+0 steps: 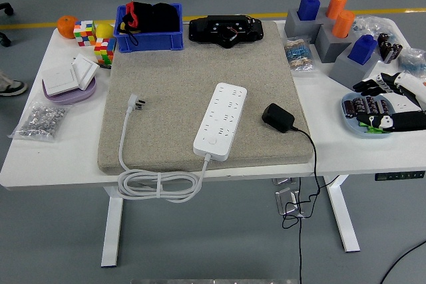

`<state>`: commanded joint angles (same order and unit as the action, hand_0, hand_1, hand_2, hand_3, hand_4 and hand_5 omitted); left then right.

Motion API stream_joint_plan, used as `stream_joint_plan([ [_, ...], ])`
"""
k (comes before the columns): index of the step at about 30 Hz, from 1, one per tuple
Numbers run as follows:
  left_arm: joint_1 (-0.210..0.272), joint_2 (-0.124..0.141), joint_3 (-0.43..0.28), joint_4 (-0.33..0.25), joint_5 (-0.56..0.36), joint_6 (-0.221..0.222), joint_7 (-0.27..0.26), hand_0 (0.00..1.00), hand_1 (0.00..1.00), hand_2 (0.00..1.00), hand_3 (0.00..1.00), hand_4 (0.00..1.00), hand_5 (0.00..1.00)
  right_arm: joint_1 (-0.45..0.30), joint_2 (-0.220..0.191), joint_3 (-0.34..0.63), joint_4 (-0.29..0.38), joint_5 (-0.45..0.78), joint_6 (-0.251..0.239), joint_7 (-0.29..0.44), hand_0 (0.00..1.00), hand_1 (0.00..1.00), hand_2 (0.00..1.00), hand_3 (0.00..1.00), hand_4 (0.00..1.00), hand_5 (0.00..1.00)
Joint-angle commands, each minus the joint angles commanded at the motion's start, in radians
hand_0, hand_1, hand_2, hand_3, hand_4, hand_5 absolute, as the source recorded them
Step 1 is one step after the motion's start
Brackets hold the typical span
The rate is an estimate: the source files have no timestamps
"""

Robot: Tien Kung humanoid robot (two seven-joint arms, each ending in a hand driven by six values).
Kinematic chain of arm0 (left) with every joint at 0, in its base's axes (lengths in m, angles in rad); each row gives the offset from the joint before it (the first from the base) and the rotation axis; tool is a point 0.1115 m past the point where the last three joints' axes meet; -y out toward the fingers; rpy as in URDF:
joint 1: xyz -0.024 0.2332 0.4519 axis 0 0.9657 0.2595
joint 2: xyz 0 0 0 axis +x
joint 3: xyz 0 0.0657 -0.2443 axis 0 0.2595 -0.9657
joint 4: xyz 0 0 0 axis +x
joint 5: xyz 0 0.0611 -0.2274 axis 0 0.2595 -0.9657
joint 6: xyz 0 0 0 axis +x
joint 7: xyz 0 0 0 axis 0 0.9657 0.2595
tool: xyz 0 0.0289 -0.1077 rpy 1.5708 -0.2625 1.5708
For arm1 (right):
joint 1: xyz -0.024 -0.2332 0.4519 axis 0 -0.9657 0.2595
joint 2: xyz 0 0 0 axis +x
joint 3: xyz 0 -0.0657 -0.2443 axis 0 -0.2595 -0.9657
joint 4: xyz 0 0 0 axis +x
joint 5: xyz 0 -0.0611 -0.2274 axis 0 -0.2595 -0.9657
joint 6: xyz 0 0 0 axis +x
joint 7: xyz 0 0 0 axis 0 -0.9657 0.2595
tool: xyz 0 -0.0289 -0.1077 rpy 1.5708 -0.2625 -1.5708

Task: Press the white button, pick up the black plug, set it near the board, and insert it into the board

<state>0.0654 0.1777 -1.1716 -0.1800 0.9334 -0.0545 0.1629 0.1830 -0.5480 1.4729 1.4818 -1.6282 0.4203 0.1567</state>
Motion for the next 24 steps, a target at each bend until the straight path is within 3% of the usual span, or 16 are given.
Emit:
stream_joint_plan([
  [3,-0.001,0.0,0.002,0.0,0.0,-0.001,0.001,0.741,0.721,0.695,0.765,0.689,0.291,0.011,0.003,-0.018,-0.004,-0.016,-0.021,0.005,0.822,0.788,0.795,0.858,0.998,0.246],
  [4,-0.001,0.0,0.005,0.0,-0.004,0.0,-0.001,0.742,0.72,0.695,0.765,0.689,0.291,0.021,0.006,-0.032,-0.008,-0.03,-0.047,0.012,0.858,0.865,0.882,0.937,0.998,0.392],
  [9,0.001,-0.005,-0.003,0.0,-0.002,0.0,0.0,0.742,0.72,0.695,0.765,0.689,0.291,0.057,0.03,-0.087,-0.022,-0.074,-0.148,0.046,0.858,0.865,0.882,0.937,0.998,0.392],
  [10,0.001,-0.006,-0.003,0.0,-0.001,0.0,0.0,0.74,0.721,0.695,0.765,0.69,0.292,0.062,0.035,-0.095,-0.024,-0.079,-0.162,0.05,0.834,0.836,0.86,0.937,0.998,0.447],
  [12,0.002,-0.007,-0.001,0.0,-0.003,0.0,0.0,0.74,0.721,0.695,0.765,0.69,0.292,0.077,0.05,-0.118,-0.032,-0.093,-0.194,0.054,0.834,0.836,0.86,0.937,0.998,0.447],
  [15,0.002,-0.009,0.002,0.0,-0.004,0.0,0.001,0.74,0.721,0.695,0.765,0.69,0.292,0.1,0.078,-0.156,-0.045,-0.123,-0.232,0.05,0.834,0.836,0.86,0.937,0.998,0.447],
  [16,0.002,-0.01,0.003,0.0,-0.006,0.0,0.0,0.741,0.721,0.696,0.764,0.69,0.291,0.108,0.088,-0.173,-0.051,-0.131,-0.246,0.052,0.863,0.864,0.867,0.942,0.998,0.515],
  [24,0.005,-0.016,-0.002,0.0,-0.005,0.0,-0.001,0.741,0.721,0.695,0.764,0.69,0.292,0.169,0.192,-0.298,-0.144,-0.14,-0.343,0.055,0.856,0.846,0.835,0.915,0.998,0.508],
])
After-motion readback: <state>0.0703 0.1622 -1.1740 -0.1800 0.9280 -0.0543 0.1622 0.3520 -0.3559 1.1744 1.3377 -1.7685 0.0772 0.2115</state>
